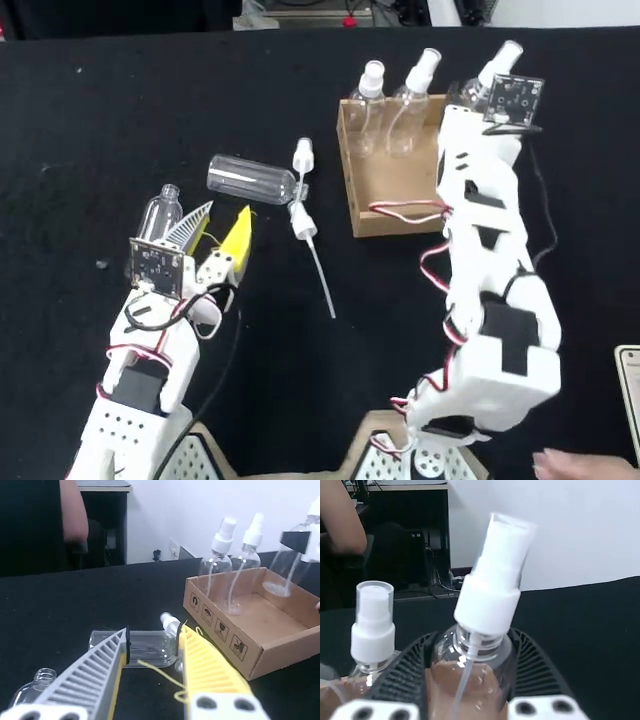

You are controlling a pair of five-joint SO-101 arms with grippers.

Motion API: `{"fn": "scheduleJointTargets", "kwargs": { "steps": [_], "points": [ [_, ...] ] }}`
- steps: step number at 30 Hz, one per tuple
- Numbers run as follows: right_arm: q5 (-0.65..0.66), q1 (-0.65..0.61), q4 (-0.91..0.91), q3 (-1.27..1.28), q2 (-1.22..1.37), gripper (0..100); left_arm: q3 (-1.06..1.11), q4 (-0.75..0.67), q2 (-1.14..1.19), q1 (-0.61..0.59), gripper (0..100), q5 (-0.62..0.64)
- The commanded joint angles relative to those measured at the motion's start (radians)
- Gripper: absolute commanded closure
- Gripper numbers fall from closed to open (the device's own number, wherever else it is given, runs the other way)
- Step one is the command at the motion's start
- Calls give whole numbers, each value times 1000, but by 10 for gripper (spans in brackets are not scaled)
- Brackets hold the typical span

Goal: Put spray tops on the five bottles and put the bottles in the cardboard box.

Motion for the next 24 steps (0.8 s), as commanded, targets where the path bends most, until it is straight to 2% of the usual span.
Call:
{"fn": "scheduleJointTargets", "kwargs": {
  "steps": [1,24],
  "points": [
    [-8,-15,-31,-93,21,938,22,-9,-9,8,834,-12],
    [-5,-15,-28,-337,272,938,22,-15,-9,8,834,-18]
  ]
}}
